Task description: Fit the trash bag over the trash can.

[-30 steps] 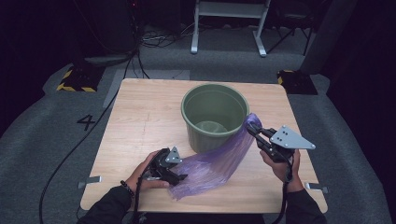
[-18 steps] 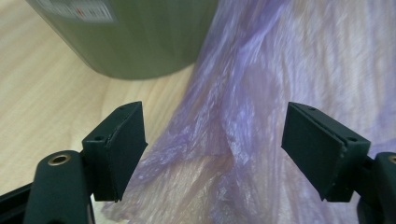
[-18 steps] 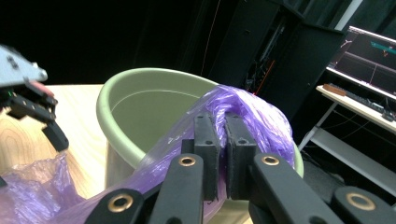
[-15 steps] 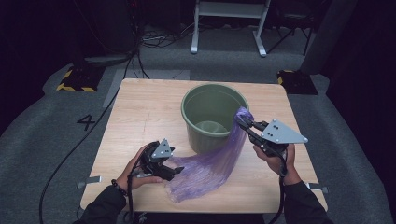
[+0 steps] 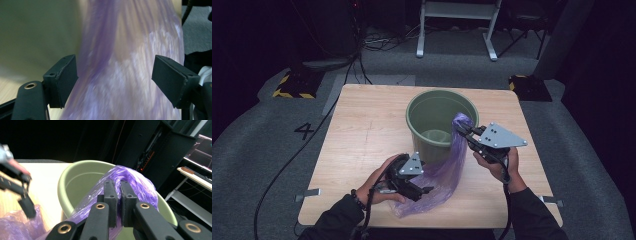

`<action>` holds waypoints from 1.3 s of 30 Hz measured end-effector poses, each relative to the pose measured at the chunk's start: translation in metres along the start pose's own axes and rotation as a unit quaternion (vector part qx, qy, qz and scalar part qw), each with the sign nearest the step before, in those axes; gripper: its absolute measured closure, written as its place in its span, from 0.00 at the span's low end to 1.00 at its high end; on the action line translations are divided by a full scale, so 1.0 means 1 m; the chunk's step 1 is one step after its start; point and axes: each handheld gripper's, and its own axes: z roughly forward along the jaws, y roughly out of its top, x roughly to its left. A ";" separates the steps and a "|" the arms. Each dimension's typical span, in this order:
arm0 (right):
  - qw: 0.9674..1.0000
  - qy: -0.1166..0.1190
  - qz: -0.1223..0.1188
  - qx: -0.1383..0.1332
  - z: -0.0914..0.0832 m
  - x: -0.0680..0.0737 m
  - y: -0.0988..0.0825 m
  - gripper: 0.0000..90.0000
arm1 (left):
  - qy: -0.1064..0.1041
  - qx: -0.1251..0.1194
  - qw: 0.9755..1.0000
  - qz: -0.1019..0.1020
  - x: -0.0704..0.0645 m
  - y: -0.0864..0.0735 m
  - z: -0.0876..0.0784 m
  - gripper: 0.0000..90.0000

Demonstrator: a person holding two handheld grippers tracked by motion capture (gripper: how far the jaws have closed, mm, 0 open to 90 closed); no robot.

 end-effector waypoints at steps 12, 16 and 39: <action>1.000 0.022 0.017 0.009 0.015 -0.007 0.006 0.95 | 0.024 0.075 0.997 0.008 -0.004 -0.011 0.051 0.52; 0.999 0.026 0.027 0.010 0.018 -0.011 0.005 0.95 | 0.010 0.061 0.998 0.007 0.002 -0.014 0.046 0.76; 0.995 0.025 0.069 0.066 0.047 -0.033 0.011 0.87 | 0.026 -0.027 0.999 0.039 -0.001 0.001 -0.014 1.00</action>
